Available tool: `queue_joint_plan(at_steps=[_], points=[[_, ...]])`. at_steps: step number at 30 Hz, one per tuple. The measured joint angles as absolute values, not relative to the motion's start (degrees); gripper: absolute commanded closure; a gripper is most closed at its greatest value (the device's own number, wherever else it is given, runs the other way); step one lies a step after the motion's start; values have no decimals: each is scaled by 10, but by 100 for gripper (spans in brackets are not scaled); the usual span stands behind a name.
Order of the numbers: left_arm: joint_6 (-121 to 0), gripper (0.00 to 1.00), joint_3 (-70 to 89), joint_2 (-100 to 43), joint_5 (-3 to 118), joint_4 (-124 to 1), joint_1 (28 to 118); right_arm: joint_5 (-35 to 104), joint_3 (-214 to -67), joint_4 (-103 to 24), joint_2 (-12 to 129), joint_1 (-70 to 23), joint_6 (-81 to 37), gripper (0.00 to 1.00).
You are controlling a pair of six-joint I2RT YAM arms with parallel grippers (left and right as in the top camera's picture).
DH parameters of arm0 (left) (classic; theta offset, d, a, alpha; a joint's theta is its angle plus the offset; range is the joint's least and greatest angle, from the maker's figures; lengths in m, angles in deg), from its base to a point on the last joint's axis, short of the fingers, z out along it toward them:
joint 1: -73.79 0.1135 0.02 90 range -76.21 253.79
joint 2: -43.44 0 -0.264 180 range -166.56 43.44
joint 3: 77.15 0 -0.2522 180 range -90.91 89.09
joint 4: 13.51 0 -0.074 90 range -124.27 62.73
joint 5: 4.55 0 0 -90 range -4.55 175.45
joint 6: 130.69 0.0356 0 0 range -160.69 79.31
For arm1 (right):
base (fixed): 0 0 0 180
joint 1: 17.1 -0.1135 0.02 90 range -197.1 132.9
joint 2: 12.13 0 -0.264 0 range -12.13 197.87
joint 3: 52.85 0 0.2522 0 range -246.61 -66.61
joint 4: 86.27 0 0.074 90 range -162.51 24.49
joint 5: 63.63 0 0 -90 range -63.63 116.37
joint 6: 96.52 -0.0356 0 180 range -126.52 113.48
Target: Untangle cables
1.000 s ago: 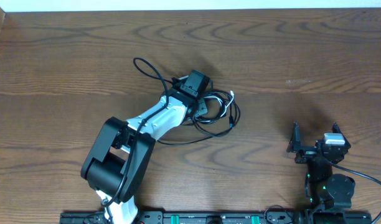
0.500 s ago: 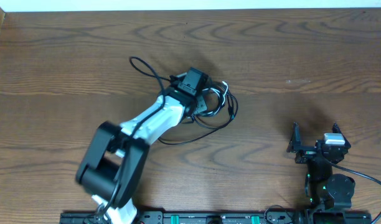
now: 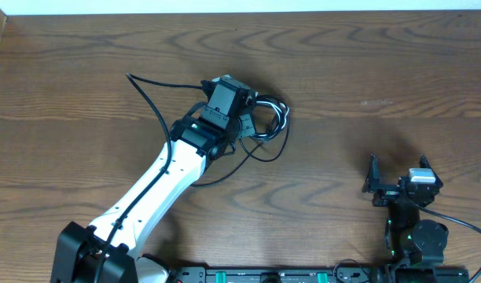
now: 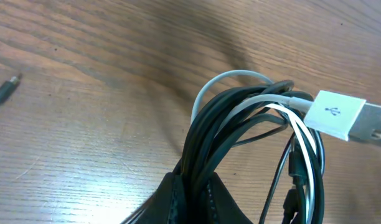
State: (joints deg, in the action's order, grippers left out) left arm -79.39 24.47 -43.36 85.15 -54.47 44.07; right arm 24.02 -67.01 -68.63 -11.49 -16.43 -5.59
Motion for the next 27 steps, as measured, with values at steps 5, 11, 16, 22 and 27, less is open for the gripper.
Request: queue_joint_plan(at_steps=[5, 11, 16, 22, 27], points=[[-796, 93, 245, -434, 845, -546, 441, 240, -670, -686, -115, -164, -56, 1], [-890, 92, 245, -434, 843, -568, 441, 240, -670, -686, -115, -164, -56, 1], [-922, 92, 245, -433, 843, -569, 441, 257, -670, -694, -115, -164, -87, 1], [-964, 92, 245, -434, 843, -569, 441, 467, -670, -702, -115, -164, -449, 1], [-940, 93, 245, -433, 843, -561, 435, 525, -670, -738, -115, -164, -546, 9]])
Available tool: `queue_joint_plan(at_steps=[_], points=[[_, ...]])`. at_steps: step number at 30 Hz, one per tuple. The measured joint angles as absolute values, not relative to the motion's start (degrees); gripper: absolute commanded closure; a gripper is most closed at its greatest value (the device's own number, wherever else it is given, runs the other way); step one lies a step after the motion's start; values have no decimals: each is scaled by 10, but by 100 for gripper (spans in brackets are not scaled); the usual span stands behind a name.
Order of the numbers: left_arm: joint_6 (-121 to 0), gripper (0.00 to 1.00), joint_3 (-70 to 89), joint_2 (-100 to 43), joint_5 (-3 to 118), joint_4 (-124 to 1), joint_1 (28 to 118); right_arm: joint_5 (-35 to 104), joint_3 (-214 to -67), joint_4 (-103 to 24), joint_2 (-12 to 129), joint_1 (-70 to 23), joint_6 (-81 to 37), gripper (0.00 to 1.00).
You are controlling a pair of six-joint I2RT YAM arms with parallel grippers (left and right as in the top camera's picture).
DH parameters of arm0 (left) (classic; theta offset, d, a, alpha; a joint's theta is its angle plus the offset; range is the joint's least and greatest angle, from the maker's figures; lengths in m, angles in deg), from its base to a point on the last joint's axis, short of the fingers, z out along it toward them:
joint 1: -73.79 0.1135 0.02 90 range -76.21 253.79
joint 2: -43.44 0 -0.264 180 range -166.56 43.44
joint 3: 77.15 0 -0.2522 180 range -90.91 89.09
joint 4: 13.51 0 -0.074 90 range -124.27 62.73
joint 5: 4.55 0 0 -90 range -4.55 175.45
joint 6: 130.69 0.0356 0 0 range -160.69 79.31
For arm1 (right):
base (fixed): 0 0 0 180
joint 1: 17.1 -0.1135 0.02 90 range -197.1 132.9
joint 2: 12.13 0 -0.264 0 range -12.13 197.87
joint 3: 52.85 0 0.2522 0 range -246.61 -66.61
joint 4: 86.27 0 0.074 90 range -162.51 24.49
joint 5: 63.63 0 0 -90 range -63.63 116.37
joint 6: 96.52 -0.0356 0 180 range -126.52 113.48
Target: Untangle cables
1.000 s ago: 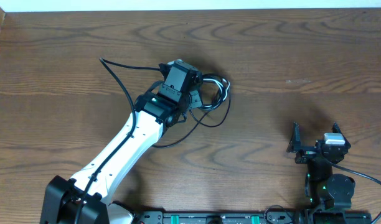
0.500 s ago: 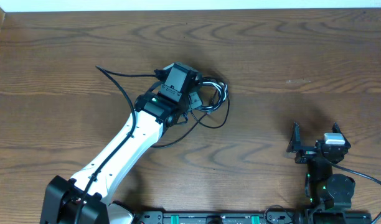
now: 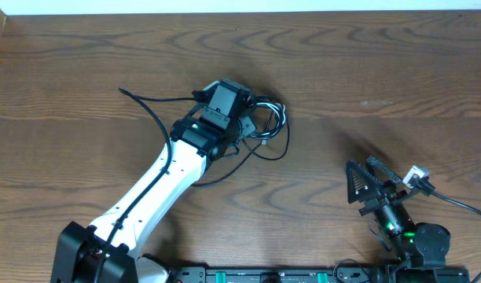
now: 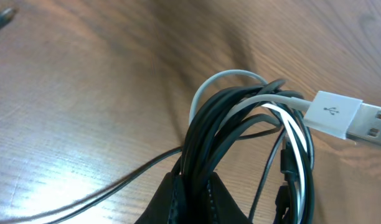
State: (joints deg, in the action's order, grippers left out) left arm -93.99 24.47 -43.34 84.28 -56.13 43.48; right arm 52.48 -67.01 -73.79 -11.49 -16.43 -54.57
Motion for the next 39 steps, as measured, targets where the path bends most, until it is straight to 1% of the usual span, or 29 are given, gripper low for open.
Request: queue_joint_plan(at_steps=[1, 3, 4, 8, 9, 11, 13, 15, 16, 20, 25, 28, 32, 33, 36, 37, 39], points=[[-931, 92, 245, -434, 843, -552, 431, 531, -670, -739, -115, -164, -549, 9], [-912, 93, 245, -434, 843, -529, 417, 545, -670, -738, -111, -164, -555, 15], [-901, 93, 245, -434, 843, -518, 408, 549, -671, -737, -106, -164, -559, 16], [-834, 93, 245, -434, 843, -467, 369, 559, -691, -729, -40, -164, -588, 26], [-815, 93, 245, -433, 843, -458, 361, 565, -705, -728, -1, -164, -595, 30], [-766, 93, 245, -434, 843, -442, 342, 575, -736, -727, 78, -164, -610, 34], [-737, 93, 245, -434, 843, -437, 333, 588, -764, -727, 140, -165, -615, 36], [-698, 93, 245, -434, 843, -436, 325, 608, -817, -728, 248, -164, -621, 36], [-684, 93, 245, -434, 842, -435, 322, 612, -832, -730, 277, -164, -621, 36], [-656, 93, 245, -434, 843, -434, 320, 638, -889, -733, 402, -168, -626, 43], [-643, 92, 245, -434, 843, -428, 319, 642, -906, -745, 512, -229, -630, 41], [-638, 93, 245, -434, 843, -426, 318, 625, -907, -774, 539, -253, -636, 41], [-616, 93, 245, -434, 843, -426, 307, 585, -907, -792, 545, -258, -643, 41], [-611, 93, 245, -434, 843, -426, 302, 575, -907, -792, 545, -259, -645, 43], [-599, 93, 245, -434, 843, -426, 291, 554, -907, -792, 545, -259, -653, 55], [-597, 92, 245, -434, 843, -426, 287, 547, -907, -792, 545, -259, -659, 57], [-596, 93, 245, -434, 843, -426, 285, 548, -907, -792, 545, -259, -672, 67]])
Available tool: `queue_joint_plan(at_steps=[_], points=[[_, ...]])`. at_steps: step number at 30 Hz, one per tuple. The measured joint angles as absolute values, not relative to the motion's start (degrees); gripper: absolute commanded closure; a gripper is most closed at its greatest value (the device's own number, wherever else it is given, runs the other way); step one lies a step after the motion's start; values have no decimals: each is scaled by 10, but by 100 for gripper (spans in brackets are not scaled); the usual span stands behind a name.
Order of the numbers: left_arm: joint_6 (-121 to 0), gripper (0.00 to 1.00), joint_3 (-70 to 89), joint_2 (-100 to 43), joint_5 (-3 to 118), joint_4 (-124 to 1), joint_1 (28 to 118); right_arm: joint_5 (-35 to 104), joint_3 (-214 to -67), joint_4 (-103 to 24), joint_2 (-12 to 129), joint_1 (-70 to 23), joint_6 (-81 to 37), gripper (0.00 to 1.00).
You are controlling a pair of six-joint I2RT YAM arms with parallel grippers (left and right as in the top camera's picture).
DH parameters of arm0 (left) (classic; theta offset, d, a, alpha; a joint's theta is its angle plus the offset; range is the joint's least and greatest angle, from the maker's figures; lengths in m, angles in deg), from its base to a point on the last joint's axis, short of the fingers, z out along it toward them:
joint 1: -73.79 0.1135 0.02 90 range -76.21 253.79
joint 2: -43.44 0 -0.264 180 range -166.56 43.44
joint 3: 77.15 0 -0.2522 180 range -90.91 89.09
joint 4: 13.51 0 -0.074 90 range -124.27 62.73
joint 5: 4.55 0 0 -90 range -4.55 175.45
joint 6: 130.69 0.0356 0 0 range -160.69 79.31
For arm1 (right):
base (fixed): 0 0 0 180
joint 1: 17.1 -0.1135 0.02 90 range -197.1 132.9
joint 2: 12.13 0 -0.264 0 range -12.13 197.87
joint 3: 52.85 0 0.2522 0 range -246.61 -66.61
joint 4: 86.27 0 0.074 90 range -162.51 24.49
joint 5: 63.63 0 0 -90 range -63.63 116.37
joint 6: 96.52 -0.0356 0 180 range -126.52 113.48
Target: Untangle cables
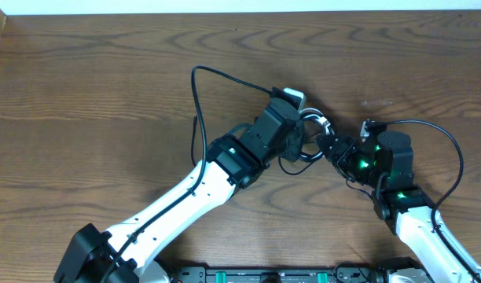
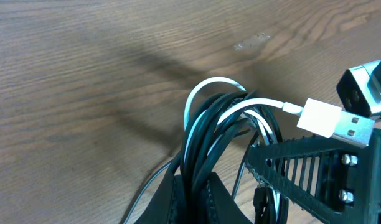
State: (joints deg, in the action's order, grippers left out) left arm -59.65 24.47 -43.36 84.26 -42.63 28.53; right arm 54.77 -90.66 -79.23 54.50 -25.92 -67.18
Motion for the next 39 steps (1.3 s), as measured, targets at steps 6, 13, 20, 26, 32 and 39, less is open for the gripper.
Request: queue_joint_plan(at_steps=[6, 13, 20, 26, 32, 39], points=[[-593, 93, 245, -434, 843, -426, 285, 551, -907, -789, 545, -260, -707, 99], [-664, 93, 245, -433, 843, -424, 286, 542, -907, -817, 546, -260, -685, 99], [-741, 92, 245, -430, 857, -431, 300, 573, -906, -923, 550, -256, -657, 99], [-871, 92, 245, -430, 882, -417, 327, 627, -914, -881, 550, -258, -653, 99], [-959, 92, 251, -431, 797, -359, 363, 615, -929, -810, 548, -260, -628, 99], [-990, 93, 250, -430, 674, -313, 425, 487, -917, -726, 549, -260, -562, 99]])
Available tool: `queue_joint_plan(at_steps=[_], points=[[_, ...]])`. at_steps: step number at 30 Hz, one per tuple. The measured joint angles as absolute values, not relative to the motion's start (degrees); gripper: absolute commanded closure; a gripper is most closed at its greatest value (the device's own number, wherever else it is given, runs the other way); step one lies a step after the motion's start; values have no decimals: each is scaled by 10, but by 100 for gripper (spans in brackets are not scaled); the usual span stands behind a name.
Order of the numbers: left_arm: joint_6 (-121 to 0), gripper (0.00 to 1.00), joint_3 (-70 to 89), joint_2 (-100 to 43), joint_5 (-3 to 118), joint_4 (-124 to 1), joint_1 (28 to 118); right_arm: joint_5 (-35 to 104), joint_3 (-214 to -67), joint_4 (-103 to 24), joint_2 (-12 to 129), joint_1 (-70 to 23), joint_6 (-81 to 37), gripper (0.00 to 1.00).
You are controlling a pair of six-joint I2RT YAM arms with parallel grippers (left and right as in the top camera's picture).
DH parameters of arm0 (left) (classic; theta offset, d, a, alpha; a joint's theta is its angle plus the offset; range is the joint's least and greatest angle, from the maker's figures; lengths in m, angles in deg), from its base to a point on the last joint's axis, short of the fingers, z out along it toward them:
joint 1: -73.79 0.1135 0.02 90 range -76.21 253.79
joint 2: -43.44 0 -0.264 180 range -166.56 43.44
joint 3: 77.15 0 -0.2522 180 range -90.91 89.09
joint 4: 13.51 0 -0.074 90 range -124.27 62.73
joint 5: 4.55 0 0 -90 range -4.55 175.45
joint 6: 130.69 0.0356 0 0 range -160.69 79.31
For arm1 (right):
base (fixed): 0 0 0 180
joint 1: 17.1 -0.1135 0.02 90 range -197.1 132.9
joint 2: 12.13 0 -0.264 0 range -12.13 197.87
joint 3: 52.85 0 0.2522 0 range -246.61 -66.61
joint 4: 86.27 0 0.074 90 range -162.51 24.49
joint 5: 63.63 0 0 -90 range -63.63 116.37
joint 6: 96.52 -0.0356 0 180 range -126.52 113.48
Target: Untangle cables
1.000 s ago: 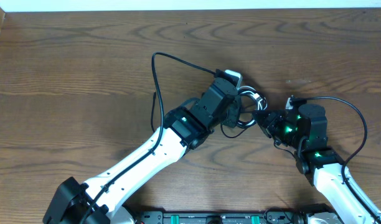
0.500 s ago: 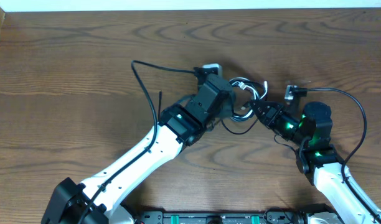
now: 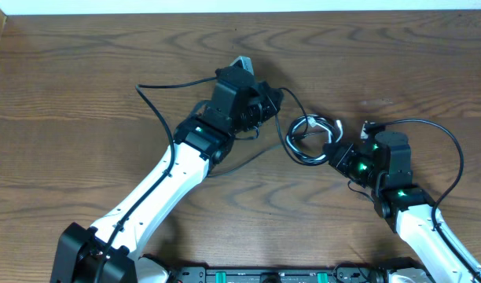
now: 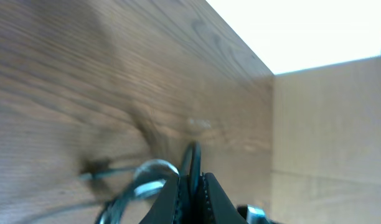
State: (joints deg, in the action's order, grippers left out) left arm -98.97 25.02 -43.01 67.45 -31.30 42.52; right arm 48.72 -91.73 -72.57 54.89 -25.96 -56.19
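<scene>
My left gripper point(image 3: 260, 104) is shut on a black cable point(image 3: 140, 90) that trails left across the wooden table; in the left wrist view the strand sits pinched between the jaws point(image 4: 192, 185). To its right lies a small coil of white and black cable point(image 3: 310, 123), apart from the left gripper. My right gripper point(image 3: 335, 152) is at the coil's right side and appears shut on it. In the left wrist view the coil point(image 4: 147, 177) is a blurred grey loop left of the jaws.
The right arm's own black wire point(image 3: 429, 124) arcs over its wrist. A pale cardboard wall point(image 4: 327, 124) stands beyond the table's edge. The arms' base rail point(image 3: 264, 275) runs along the front edge.
The left gripper has moved up and left, away from the coil, holding only a black strand. The coil now sits at the right gripper, no longer wrapped around the left jaws.
The left gripper held the whole tangled bundle at mid-table while the right arm stayed parked at the front right. The right arm then lifted, and later stood open against the bundle. Now the bundle is split between both grippers.
</scene>
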Motion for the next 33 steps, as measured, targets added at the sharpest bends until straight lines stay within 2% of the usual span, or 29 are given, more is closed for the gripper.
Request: queue_joint_plan(at_steps=[4, 6, 9, 10, 12, 13, 21, 22, 23, 27, 33], points=[[-979, 92, 250, -430, 577, -299, 448, 443, -917, -729, 549, -260, -530, 99], [-955, 88, 250, -430, 549, -306, 458, 434, -917, -746, 549, -260, -504, 99], [-900, 70, 250, -430, 523, -341, 465, 459, -916, -795, 549, -260, -469, 99], [-878, 53, 250, -430, 518, -355, 465, 480, -916, -818, 549, -260, -459, 99], [-854, 37, 250, -430, 513, -372, 464, 517, -915, -856, 549, -260, -449, 99], [-848, 34, 250, -430, 513, -380, 463, 542, -915, -881, 549, -260, -445, 99], [-827, 34, 250, -430, 515, -412, 459, 605, -915, -899, 549, -260, -392, 99], [-834, 40, 250, -430, 515, -422, 455, 595, -915, -892, 549, -260, -388, 99], [-848, 43, 250, -430, 515, -435, 450, 576, -915, -881, 549, -260, -383, 99], [-902, 44, 249, -430, 525, -498, 442, 504, -914, -855, 549, -260, -403, 99], [-1021, 44, 249, -430, 566, -568, 440, 470, -914, -852, 549, -260, -438, 99]])
